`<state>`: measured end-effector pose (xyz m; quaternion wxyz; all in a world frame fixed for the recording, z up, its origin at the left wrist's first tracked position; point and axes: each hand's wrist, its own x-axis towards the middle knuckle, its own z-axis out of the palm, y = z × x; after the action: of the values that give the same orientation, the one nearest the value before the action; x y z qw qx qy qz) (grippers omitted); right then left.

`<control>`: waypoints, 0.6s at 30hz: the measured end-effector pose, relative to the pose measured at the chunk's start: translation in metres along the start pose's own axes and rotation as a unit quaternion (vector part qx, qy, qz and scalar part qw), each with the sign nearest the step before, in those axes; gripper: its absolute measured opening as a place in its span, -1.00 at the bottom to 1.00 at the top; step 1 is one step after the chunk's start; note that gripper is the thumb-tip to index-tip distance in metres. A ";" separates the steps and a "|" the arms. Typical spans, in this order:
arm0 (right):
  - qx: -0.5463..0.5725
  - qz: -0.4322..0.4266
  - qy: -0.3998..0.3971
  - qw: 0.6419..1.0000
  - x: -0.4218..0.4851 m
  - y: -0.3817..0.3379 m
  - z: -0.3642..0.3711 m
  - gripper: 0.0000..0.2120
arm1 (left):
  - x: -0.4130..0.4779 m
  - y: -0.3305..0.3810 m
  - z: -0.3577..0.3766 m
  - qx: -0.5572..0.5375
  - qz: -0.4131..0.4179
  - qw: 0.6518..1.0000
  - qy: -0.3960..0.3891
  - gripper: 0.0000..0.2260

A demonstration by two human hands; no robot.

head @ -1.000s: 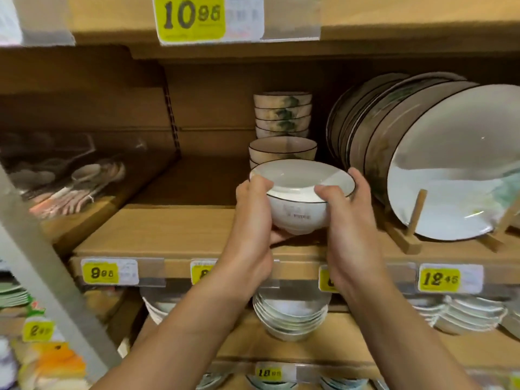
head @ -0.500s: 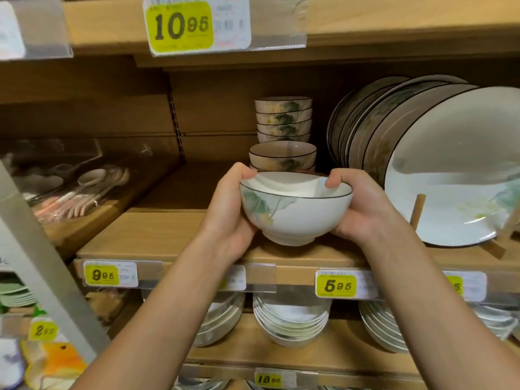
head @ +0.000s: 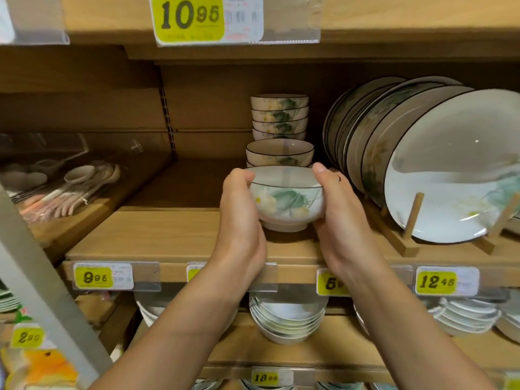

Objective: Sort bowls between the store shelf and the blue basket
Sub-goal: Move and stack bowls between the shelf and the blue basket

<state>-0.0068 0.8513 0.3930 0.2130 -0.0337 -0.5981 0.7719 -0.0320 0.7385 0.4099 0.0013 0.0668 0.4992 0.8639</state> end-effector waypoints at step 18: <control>0.041 -0.041 0.072 0.996 0.113 -0.058 0.031 -0.81 | 0.089 0.049 0.016 0.132 0.057 0.986 -0.080 -0.86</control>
<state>-0.1020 0.8758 0.4786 0.2885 -0.0555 -0.5501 0.7817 -0.1157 0.7336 0.4703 -0.0168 0.1641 0.6021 0.7812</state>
